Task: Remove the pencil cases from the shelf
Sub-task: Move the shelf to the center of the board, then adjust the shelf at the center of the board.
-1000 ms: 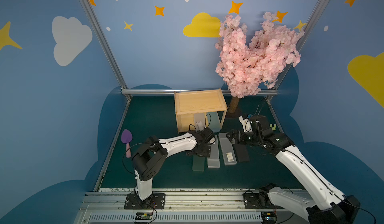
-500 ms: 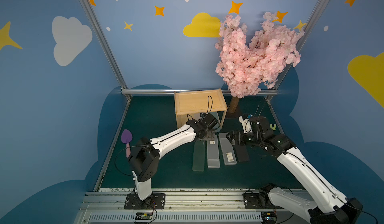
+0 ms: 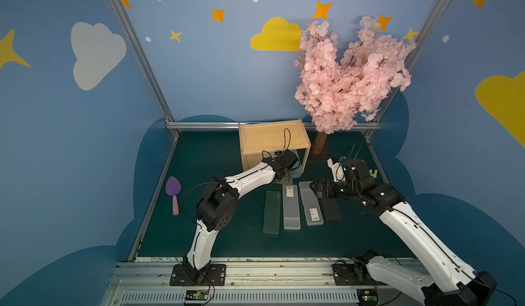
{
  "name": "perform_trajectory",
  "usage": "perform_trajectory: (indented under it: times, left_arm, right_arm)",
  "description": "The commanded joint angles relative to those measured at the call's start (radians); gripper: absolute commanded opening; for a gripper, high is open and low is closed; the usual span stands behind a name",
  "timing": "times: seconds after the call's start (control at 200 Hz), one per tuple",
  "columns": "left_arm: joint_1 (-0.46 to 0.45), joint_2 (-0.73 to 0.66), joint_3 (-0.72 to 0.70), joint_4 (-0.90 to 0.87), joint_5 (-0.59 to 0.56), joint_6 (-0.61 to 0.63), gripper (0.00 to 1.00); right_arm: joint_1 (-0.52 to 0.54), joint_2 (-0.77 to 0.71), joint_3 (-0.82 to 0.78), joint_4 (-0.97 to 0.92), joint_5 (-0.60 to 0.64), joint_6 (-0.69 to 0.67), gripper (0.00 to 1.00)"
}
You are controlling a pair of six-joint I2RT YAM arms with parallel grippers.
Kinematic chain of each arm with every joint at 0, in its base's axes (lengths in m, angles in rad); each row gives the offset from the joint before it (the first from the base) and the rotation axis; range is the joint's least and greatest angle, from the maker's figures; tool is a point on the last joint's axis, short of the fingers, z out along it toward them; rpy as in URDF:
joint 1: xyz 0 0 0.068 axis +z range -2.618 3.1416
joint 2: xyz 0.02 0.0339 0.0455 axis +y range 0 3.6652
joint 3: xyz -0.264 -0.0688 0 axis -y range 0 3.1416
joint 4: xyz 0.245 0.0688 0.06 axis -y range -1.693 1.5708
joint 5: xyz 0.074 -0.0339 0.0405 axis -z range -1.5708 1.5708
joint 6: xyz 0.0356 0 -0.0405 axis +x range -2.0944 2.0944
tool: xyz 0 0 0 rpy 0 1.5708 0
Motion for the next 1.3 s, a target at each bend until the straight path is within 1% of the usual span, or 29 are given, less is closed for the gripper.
perform_trajectory:
  times: [0.0,0.14,0.25,0.32,0.561,0.691,0.791,0.886,0.931,1.001,1.126,1.292]
  left_arm:
    - [0.009,0.01,0.001,0.038,-0.012,0.024,1.0]
    - [0.012,0.014,-0.024,0.073,-0.027,0.043,1.0]
    - [0.021,0.025,-0.023,0.053,-0.033,0.045,1.0]
    - [0.028,0.012,-0.046,0.057,-0.031,0.046,1.0]
    - [0.028,-0.09,-0.181,0.1,0.045,0.075,1.0]
    - [0.009,-0.173,-0.257,0.099,0.076,0.106,1.0]
    - [-0.014,-0.295,-0.32,0.114,0.104,0.118,1.0]
    - [-0.026,-0.415,-0.327,0.084,0.071,0.117,1.0]
    - [-0.023,-0.457,-0.308,0.046,0.031,0.114,1.0]
    - [-0.004,-0.506,-0.282,0.002,-0.01,0.124,1.0]
    - [0.061,-0.574,-0.271,-0.039,-0.029,0.122,1.0]
    - [0.147,-0.626,-0.306,-0.019,-0.06,0.116,1.0]
  right_arm:
    - [-0.001,-0.016,-0.004,-0.018,0.015,-0.015,0.98]
    - [-0.004,-0.013,0.0,-0.019,0.012,-0.016,0.98]
    - [-0.003,-0.006,0.004,-0.019,0.009,-0.017,0.98]
    - [-0.004,-0.003,0.009,-0.019,0.009,-0.017,0.98]
    - [-0.004,0.016,0.018,-0.014,0.0,-0.02,0.98]
    - [-0.002,0.018,0.023,-0.009,-0.008,-0.019,0.98]
    - [-0.002,0.019,0.019,-0.007,-0.006,-0.019,0.98]
    - [-0.002,0.019,0.017,-0.006,-0.008,-0.018,0.98]
    - [-0.002,0.019,0.018,-0.006,-0.007,-0.016,0.98]
    - [-0.002,0.015,0.019,-0.006,-0.006,-0.016,0.98]
    - [-0.002,0.01,0.028,-0.012,-0.004,-0.017,0.98]
    - [-0.001,0.005,0.022,-0.01,-0.009,-0.008,0.98]
